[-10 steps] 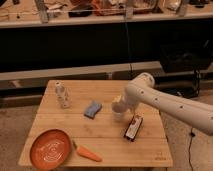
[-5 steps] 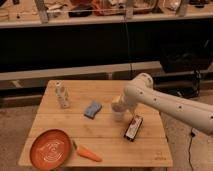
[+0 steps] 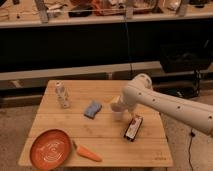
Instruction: Pick up the ceramic cup
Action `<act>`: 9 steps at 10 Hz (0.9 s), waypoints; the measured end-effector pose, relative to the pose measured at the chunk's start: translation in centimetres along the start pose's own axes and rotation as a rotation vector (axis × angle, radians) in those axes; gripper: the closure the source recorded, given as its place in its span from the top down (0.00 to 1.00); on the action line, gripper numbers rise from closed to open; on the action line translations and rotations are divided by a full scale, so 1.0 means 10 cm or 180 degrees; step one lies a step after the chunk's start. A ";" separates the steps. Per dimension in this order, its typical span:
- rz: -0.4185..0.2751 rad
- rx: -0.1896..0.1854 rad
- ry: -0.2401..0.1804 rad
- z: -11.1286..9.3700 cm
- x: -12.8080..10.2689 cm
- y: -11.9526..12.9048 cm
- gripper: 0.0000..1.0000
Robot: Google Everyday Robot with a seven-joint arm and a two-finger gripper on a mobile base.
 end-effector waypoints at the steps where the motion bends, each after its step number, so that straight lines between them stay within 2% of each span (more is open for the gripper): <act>1: -0.0003 0.0001 0.0000 0.00 -0.01 -0.01 0.64; 2: -0.0006 0.0001 -0.0003 0.01 -0.02 -0.02 0.62; 5: -0.0022 0.0001 -0.0008 0.05 -0.05 -0.05 0.76; 6: -0.0028 -0.0007 -0.0002 0.05 -0.05 -0.04 0.75; 8: -0.0056 -0.0018 -0.0015 0.01 -0.05 -0.05 0.62; 9: -0.0073 -0.0018 -0.0026 0.02 -0.07 -0.07 0.48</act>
